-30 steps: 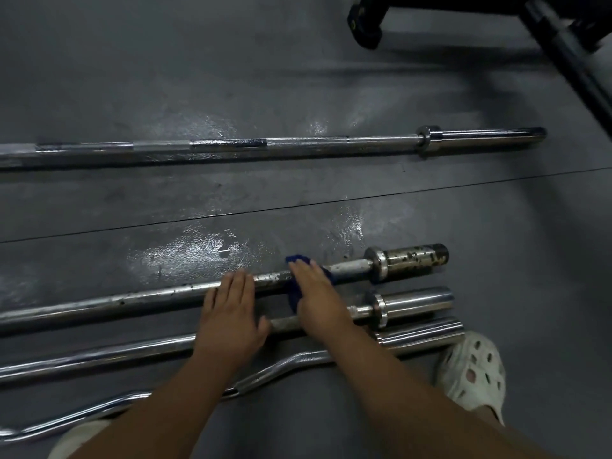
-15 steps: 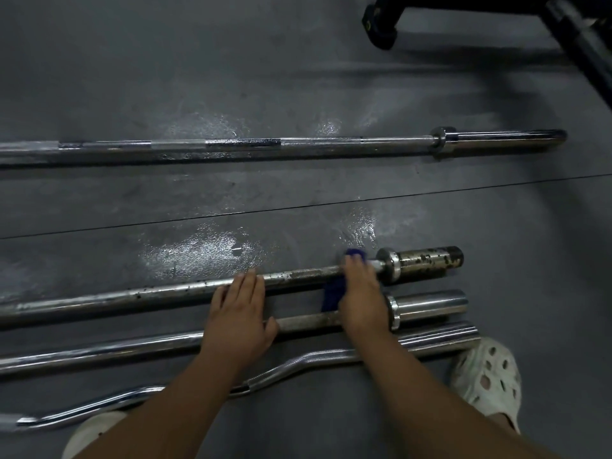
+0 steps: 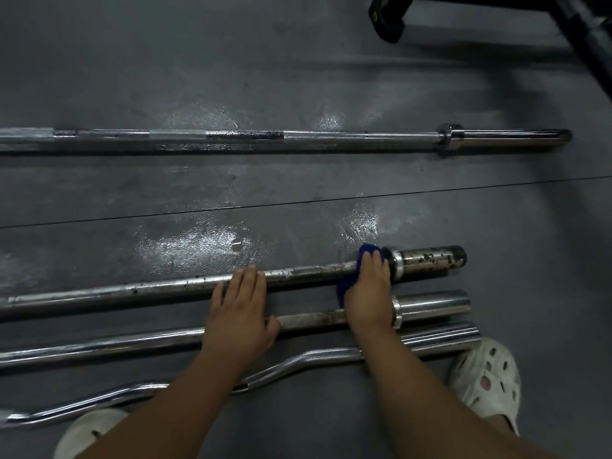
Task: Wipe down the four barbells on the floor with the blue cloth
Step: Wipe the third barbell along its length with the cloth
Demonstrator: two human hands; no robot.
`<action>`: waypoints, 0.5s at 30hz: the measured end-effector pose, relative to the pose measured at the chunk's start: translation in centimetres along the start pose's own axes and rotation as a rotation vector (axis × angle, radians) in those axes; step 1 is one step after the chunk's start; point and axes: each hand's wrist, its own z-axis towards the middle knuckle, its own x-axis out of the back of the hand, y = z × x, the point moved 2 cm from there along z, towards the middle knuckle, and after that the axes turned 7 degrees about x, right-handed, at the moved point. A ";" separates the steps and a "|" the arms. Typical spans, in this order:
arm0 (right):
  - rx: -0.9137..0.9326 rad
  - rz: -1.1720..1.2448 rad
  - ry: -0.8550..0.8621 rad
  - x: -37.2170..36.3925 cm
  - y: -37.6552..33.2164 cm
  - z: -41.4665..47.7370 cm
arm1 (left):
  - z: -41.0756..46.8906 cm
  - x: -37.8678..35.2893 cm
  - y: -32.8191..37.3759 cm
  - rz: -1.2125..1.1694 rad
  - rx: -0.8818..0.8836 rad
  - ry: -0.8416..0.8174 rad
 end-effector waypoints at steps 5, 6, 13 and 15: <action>0.360 -0.094 -0.154 -2.2 -4.0 -1.4 | 0.4 0.0 0.3 0.024 -0.006 -0.004; 0.401 -0.120 -0.199 -1.6 -3.2 -0.8 | 0.5 0.0 0.3 0.026 -0.008 -0.007; 0.169 -0.253 -0.130 -1.0 -1.3 0.0 | 1.5 0.0 1.4 0.044 -0.030 -0.006; 0.362 -0.153 -0.184 -1.3 -2.7 -0.3 | 1.4 0.0 1.6 0.050 -0.020 -0.011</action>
